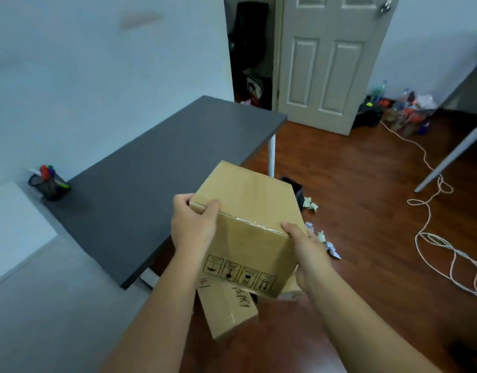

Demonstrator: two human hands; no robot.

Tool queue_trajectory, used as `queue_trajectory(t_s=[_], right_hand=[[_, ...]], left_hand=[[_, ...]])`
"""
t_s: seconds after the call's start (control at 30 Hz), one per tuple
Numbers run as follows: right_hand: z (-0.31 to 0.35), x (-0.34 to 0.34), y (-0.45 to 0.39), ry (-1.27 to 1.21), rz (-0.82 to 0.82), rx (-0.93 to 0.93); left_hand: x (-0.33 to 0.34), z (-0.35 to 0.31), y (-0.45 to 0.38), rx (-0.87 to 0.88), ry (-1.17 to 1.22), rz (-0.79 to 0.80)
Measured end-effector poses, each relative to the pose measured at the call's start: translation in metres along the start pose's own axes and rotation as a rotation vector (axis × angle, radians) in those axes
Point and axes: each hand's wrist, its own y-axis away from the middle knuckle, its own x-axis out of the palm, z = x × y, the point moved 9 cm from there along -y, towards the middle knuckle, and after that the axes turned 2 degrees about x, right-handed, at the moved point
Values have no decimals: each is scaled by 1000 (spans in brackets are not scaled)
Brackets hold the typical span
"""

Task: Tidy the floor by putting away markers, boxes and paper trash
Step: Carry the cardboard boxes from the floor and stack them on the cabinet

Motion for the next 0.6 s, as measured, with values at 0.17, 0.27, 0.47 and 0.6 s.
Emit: queue_trajectory(t_s=[0.17, 0.27, 0.47, 0.6], right_hand=[[67, 46, 36, -122, 199, -101], [91, 93, 59, -145, 364, -133], [108, 192, 110, -110, 637, -170], [96, 252, 138, -3, 722, -230]], left_hand=[[-67, -84, 17, 232, 45, -181], [-121, -112, 26, 299, 95, -309], [-225, -117, 29, 306, 241, -539], [-282, -82, 28, 293, 346, -641]])
